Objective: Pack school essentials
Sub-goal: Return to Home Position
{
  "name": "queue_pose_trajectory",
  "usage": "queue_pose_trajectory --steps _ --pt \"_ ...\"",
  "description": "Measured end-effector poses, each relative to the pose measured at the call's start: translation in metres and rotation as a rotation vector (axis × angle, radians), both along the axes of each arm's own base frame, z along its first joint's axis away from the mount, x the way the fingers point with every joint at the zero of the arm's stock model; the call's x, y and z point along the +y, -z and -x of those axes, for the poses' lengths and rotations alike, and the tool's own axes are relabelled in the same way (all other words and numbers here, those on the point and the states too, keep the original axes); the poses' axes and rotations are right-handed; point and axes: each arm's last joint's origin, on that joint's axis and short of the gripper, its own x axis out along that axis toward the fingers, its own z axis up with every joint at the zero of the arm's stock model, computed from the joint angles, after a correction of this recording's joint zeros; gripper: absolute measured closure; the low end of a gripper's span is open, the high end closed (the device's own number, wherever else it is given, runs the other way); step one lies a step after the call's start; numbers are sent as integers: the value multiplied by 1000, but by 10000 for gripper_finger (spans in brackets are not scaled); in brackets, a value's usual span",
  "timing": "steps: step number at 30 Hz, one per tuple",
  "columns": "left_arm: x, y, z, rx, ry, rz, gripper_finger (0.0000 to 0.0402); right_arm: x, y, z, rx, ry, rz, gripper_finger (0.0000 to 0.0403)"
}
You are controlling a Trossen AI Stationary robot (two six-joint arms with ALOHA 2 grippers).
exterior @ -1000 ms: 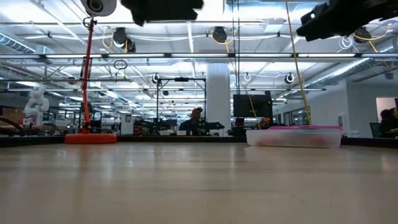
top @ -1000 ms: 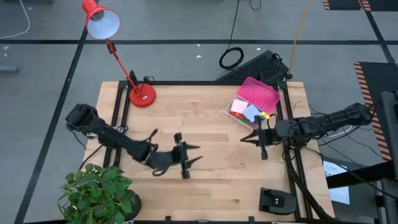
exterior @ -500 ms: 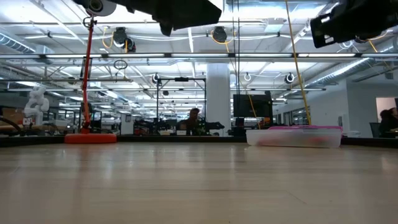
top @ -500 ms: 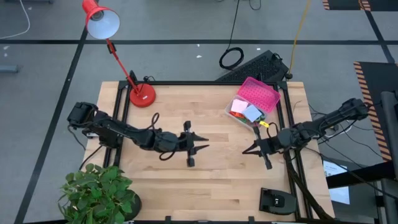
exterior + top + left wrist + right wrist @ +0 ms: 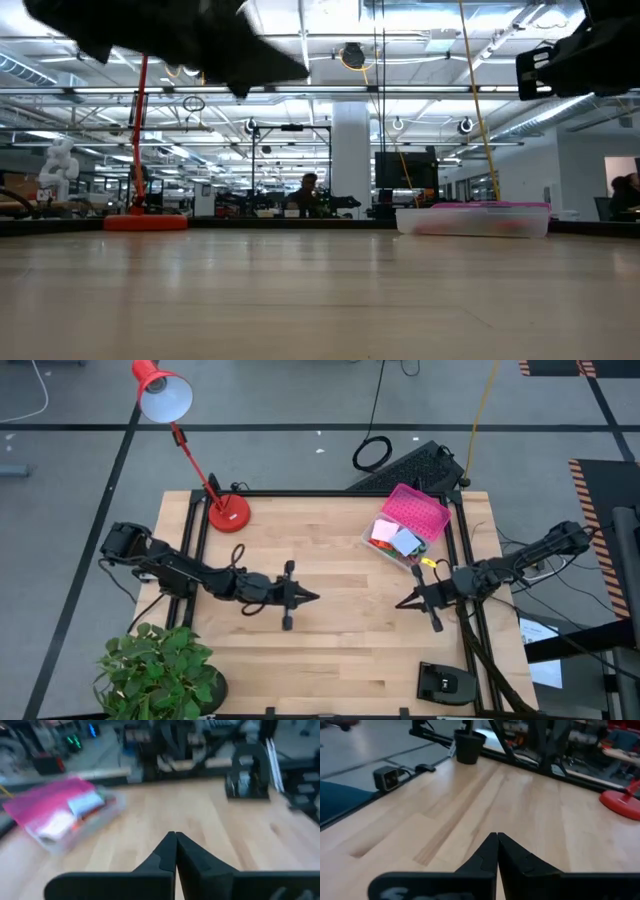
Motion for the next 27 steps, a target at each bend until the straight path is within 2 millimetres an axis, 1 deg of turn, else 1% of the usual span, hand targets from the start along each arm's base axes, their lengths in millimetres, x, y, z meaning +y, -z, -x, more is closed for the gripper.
queue_pose_trajectory --steps 2,4,5,6,8,11,13,15,17,19,22,27 --pt "4 7 12 20 21 8 398 -1 5 2 -13 -6 -3 401" --pt "8 10 18 -14 37 36 395 -2 9 5 -24 -7 3 401" --pt "10 12 24 -17 37 38 392 -2 10 6 -28 -9 10 401" --pt "11 13 31 -17 35 41 390 -2 10 6 -39 -11 13 401" --pt "13 15 37 -43 32 60 388 -3 11 8 -57 -13 15 401" --pt "17 24 53 -29 31 62 394 -4 13 9 -67 -13 20 401" --pt "19 23 57 -72 40 75 398 -5 16 10 -66 -12 22 401" --pt "21 31 69 -56 41 72 396 -5 17 11 -73 -13 24 401" --pt "22 32 72 -76 42 82 392 -5 19 13 -75 -17 23 401" --pt "24 36 82 -85 42 83 389 -5 19 13 -82 -33 21 401" --pt "26 39 91 -102 39 100 388 -6 20 14 -94 -36 21 401" --pt "30 44 110 -127 38 117 398 -9 24 15 -125 -22 21 401"
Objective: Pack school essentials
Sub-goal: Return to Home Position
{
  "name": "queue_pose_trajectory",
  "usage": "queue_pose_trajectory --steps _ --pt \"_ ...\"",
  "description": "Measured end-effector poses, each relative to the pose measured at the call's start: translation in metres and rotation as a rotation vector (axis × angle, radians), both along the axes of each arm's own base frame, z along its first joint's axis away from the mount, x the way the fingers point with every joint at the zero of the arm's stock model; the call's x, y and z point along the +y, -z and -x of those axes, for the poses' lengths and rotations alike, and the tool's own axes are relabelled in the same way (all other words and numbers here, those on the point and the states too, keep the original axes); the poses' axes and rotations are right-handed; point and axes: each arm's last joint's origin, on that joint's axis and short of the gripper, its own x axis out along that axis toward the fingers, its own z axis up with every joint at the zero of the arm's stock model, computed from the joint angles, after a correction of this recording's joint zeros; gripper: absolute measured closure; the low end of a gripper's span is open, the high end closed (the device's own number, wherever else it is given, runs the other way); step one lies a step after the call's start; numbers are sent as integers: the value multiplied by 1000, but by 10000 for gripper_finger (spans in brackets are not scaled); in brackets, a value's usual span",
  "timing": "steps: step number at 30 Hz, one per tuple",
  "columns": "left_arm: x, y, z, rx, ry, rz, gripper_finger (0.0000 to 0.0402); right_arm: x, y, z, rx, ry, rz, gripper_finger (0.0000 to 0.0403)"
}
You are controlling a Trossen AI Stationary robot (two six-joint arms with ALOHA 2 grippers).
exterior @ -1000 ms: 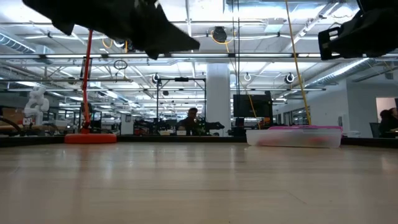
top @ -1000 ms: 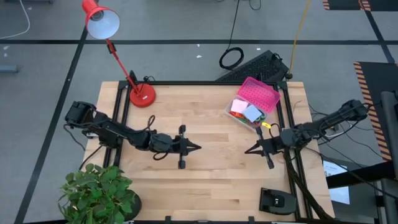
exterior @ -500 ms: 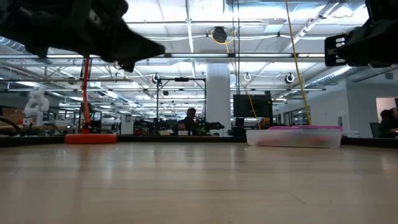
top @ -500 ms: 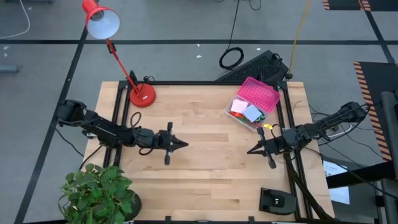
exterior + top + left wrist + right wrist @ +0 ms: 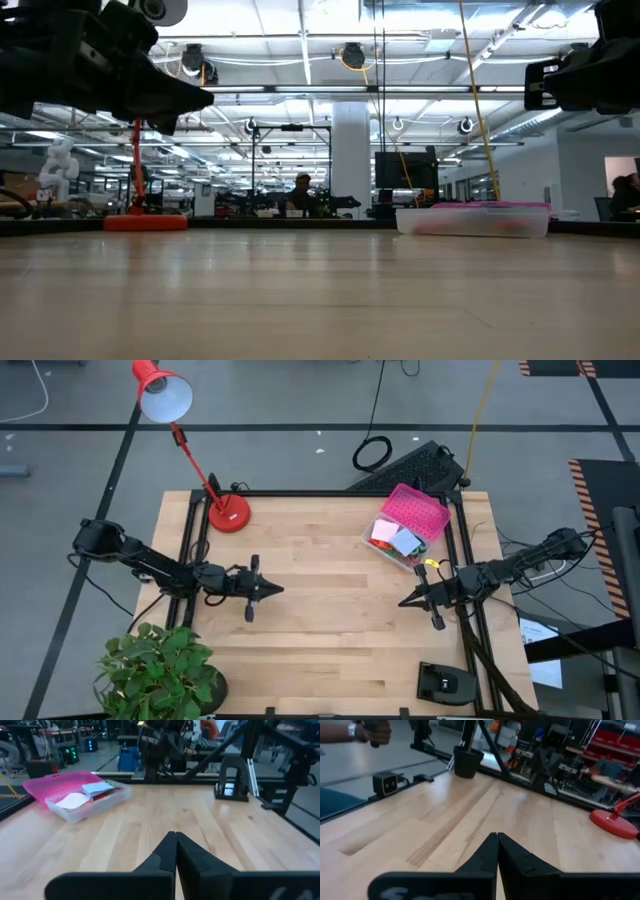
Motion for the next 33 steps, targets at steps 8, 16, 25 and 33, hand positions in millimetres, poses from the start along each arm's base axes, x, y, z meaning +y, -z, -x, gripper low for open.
queue_pose_trajectory --steps 8,16,25,33 --pt "3 5 17 -15 -1 21 394 -6 -9 -1 -113 10 -21 401" --pt "6 7 28 -36 -17 29 387 -18 -15 0 -191 66 10 401" --pt "7 4 29 -54 -20 35 393 -38 -18 5 -225 191 17 402" --pt "7 4 29 -54 -20 35 398 -47 -23 13 -293 284 9 402"
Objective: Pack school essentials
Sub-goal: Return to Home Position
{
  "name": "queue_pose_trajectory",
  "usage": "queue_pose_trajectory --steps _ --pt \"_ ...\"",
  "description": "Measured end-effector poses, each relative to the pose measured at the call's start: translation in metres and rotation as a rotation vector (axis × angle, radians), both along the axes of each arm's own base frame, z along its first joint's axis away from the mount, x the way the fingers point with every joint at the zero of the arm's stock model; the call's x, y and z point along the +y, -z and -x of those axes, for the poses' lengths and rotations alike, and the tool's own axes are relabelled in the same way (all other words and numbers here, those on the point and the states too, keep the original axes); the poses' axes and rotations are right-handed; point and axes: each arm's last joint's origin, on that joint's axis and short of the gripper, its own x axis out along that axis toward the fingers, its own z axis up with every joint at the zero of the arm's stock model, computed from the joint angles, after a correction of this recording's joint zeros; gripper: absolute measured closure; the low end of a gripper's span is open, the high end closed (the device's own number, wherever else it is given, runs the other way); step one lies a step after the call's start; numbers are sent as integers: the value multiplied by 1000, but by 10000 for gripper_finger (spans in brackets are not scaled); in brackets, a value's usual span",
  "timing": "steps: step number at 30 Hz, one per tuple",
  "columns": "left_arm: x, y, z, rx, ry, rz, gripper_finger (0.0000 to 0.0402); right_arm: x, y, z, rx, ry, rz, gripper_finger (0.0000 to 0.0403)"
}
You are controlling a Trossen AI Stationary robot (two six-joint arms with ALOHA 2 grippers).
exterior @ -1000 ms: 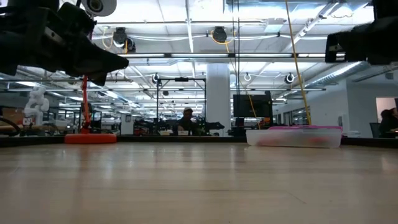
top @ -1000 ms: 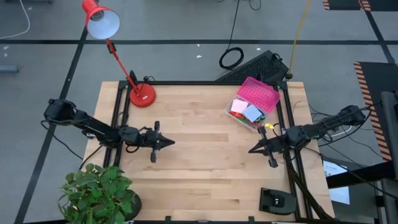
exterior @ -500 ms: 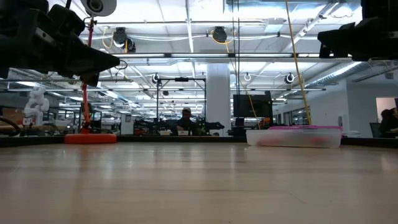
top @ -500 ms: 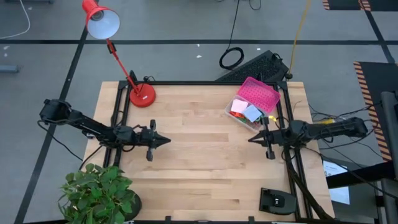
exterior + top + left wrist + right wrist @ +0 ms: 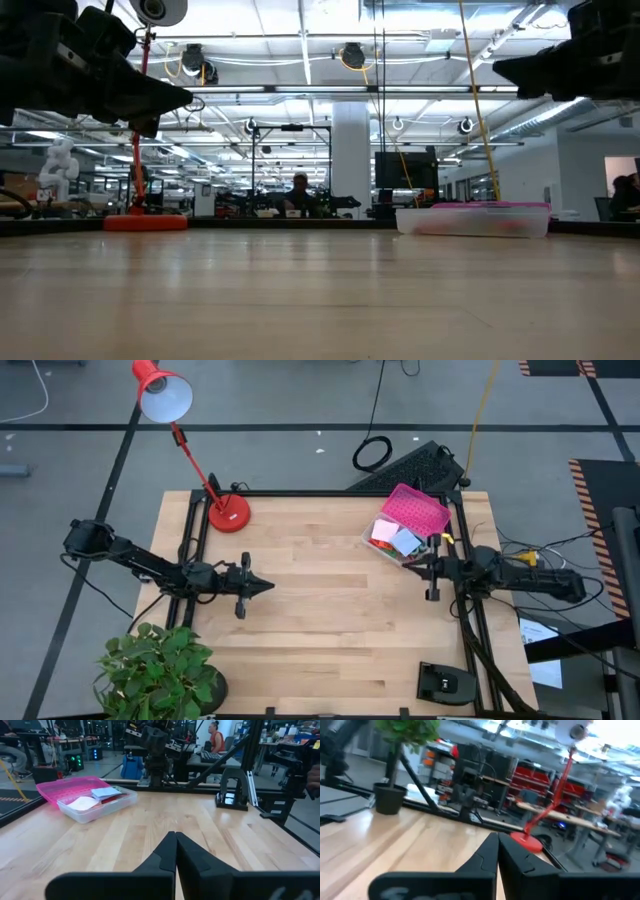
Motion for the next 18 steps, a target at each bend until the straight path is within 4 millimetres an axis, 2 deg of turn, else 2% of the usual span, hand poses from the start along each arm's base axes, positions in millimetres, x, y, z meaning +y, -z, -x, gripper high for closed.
queue_pose_trajectory --steps 4,9,14,18 --pt "0 0 0 0 -1 4 393 -3 3 2 23 99 -63 403" --pt "0 0 0 0 -7 5 388 -3 8 3 73 93 -91 403" --pt "-1 0 0 0 -1 6 398 -3 6 4 46 92 -95 403" --pt "-3 0 1 0 10 6 388 -2 9 3 76 115 -115 403"
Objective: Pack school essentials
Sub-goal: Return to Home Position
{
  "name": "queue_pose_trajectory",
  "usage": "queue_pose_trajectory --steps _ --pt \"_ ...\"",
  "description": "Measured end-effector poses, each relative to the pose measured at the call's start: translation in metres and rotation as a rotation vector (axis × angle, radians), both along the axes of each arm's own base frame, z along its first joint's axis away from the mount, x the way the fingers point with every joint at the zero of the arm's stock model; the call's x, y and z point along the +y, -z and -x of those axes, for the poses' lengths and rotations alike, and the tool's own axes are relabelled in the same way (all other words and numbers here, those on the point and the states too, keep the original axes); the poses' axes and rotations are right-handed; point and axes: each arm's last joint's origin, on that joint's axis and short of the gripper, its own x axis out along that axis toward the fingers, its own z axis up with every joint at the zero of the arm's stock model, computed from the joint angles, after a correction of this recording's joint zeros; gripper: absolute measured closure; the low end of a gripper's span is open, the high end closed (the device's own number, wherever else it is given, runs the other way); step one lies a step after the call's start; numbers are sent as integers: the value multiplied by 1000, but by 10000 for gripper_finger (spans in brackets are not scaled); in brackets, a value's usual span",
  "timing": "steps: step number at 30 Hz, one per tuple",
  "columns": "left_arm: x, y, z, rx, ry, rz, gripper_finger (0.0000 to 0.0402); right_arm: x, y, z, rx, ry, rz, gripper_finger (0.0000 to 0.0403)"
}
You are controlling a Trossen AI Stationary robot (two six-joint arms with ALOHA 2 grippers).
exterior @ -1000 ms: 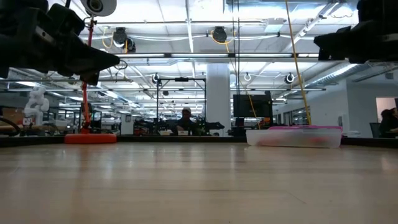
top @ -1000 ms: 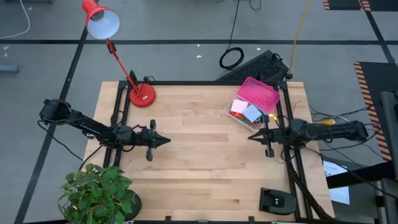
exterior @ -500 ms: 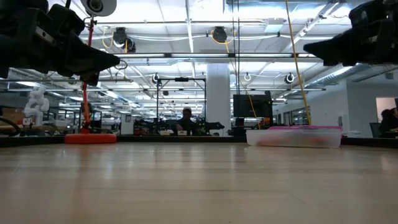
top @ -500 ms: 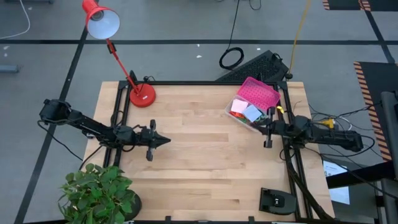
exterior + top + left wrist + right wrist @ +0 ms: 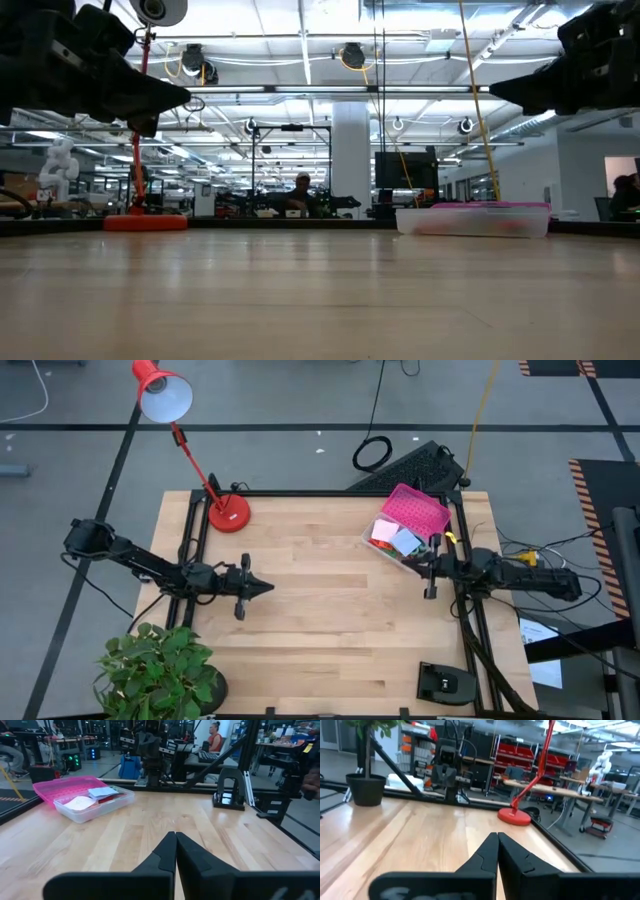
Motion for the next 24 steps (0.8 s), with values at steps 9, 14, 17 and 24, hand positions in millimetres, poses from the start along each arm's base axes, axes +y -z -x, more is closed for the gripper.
queue_pose_trajectory --steps 9,14,17,24 --pt "-1 0 0 0 5 -6 396 9 2 0 21 -52 41 403" --pt "-1 0 0 -1 5 -6 389 10 2 0 26 -70 66 403" --pt "-1 0 0 -1 4 -7 398 12 2 0 29 -109 68 403" --pt "-1 0 0 -1 4 -7 388 14 4 0 45 -174 72 403"
